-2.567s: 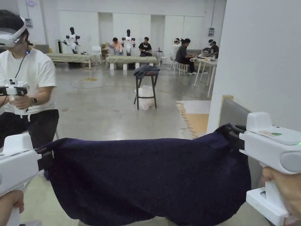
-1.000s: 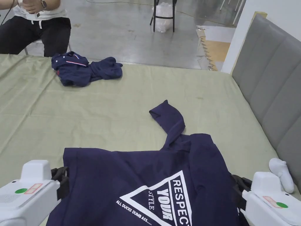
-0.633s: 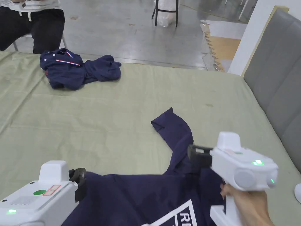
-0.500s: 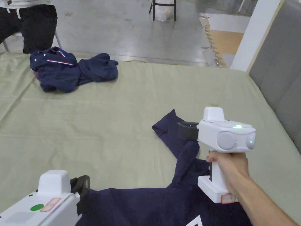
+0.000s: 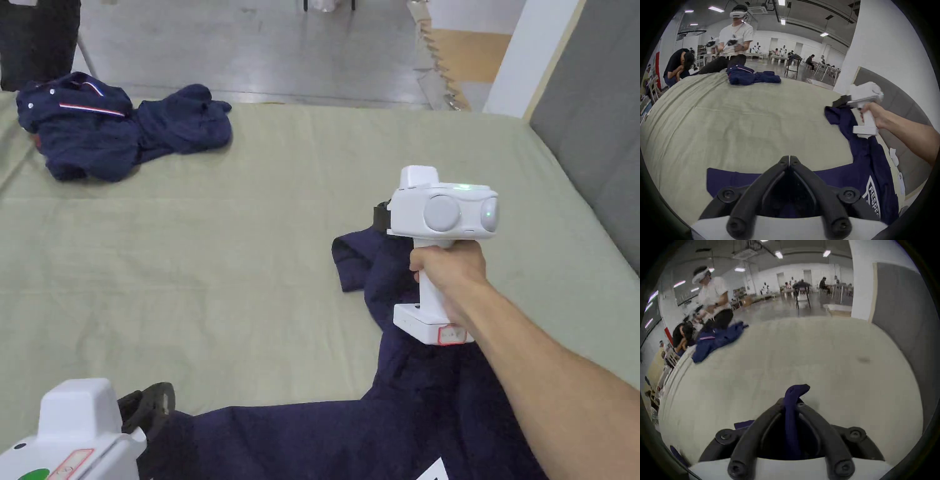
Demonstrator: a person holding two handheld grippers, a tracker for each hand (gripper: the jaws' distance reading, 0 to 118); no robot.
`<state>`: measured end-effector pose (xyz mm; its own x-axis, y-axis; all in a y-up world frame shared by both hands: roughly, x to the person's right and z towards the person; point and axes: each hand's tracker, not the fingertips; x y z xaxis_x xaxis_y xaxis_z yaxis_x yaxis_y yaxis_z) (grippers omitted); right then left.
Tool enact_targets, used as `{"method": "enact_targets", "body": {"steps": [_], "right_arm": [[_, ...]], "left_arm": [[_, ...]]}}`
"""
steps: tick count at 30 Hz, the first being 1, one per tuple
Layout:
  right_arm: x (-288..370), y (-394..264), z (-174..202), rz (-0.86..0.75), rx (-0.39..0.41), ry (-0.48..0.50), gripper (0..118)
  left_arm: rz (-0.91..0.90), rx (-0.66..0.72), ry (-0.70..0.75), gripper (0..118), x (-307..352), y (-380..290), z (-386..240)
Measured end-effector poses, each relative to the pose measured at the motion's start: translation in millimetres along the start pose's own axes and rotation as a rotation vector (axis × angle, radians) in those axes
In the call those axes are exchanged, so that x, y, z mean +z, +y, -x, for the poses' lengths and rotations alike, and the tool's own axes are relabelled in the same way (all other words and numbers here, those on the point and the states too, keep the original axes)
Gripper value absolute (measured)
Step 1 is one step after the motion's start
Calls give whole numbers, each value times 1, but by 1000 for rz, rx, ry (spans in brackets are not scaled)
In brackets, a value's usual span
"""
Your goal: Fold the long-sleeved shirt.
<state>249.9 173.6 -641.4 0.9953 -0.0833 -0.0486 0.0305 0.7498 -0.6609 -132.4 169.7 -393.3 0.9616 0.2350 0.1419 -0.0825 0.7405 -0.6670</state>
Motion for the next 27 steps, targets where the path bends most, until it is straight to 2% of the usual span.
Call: {"method": "enact_targets", "body": {"steps": [3,9,10,12,13,15,17,18,20,22,23,24,25,26,27], "right_arm": [[91,-16,13,-95,125,-35,5],[252,-94,13,-170,120,-45,5],[273,-113,15,-201,74,-76,5],[312,-161,14,-168,64,-43,5],[327,-184,17,-170,0,-64,5],[353,-237,21,-96,-52,-57,5],[370,-288,28,-32,-157,-106,5],[373,-309,29,18,-143,-46,5],[371,-347,34,61,-222,-89,5],[357,-371,35,130,-202,-27,7],[354,-380,33,131,-232,-38,17],[353,-385,34,155,-222,-44,43],[355,-385,36,181,-178,-85,80],[360,-385,38,176,-170,-121,117],[373,-378,35,120,-151,-127,118]], "left_arm": [[-29,0,10,4,29,-2,-2],[-80,-30,16,4,95,-14,-10],[-80,-36,13,4,105,-18,-11],[-102,-52,13,4,129,-29,-13],[-98,-54,13,4,138,-34,-14],[-99,-53,9,4,155,-50,-14],[-80,-41,14,4,166,-67,-12],[-75,-32,10,4,170,-76,-11],[-46,-15,7,4,172,-89,-9],[-16,-4,10,4,169,-102,-7],[-5,1,13,4,167,-106,-7],[2,5,13,4,165,-109,-7],[12,6,12,4,163,-112,-7],[13,4,13,4,163,-113,-8],[12,2,16,4,165,-114,-9]]}}
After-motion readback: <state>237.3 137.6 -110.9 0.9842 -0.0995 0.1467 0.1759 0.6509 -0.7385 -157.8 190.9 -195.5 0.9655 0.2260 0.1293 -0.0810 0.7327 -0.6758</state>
